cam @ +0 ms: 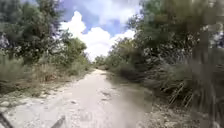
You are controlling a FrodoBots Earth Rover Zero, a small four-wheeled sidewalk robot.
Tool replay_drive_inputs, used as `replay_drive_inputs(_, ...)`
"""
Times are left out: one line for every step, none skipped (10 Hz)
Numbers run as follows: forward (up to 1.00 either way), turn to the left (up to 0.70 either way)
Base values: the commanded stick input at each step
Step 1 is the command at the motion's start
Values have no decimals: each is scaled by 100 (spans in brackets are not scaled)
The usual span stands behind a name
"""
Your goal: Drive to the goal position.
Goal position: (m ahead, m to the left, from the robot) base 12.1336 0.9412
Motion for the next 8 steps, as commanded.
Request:
replay_drive_inputs(100, 13)
replay_drive_inputs(100, 0)
replay_drive_inputs(100, 0)
replay_drive_inputs(100, 0)
replay_drive_inputs(100, 0)
replay_drive_inputs(100, 0)
replay_drive_inputs(100, 0)
replay_drive_inputs(100, 0)
